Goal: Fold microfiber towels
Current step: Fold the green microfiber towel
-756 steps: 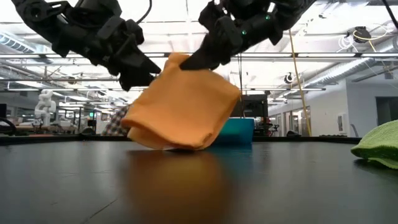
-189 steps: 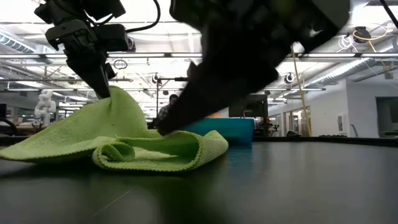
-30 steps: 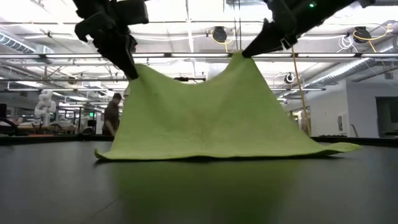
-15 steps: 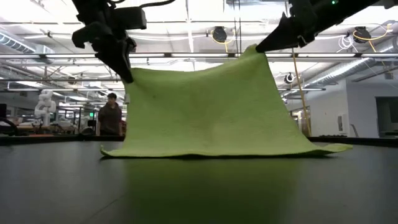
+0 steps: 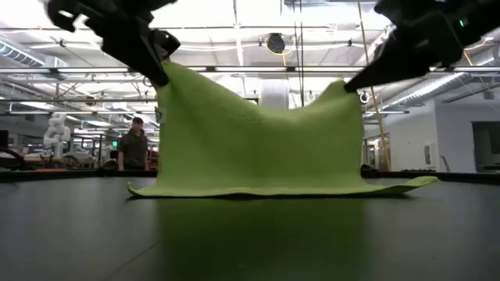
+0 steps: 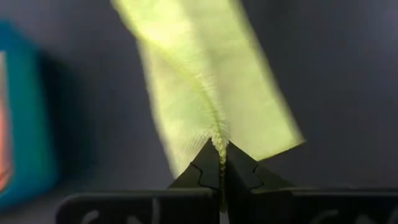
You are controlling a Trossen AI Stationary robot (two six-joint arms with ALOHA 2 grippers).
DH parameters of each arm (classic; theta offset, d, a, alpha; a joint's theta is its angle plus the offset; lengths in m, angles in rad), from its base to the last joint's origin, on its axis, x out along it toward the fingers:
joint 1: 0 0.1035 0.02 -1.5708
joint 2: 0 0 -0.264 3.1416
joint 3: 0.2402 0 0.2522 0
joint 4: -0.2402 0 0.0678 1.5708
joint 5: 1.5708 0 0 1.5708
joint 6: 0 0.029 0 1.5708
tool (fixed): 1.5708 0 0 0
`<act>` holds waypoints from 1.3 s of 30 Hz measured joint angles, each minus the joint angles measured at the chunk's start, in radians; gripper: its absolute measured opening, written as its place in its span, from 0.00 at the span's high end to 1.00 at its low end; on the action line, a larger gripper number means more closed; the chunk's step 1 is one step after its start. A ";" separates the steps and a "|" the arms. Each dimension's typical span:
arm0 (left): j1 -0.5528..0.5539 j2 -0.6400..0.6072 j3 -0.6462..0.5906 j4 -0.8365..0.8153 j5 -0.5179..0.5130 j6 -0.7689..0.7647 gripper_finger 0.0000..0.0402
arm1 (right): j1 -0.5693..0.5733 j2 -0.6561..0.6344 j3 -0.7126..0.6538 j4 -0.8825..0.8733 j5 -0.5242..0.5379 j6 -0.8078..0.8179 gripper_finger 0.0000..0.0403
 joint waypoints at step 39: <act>0.185 0.000 -0.133 0.082 -0.240 0.008 0.99 | -0.137 0.000 -0.248 0.403 0.152 -0.194 1.00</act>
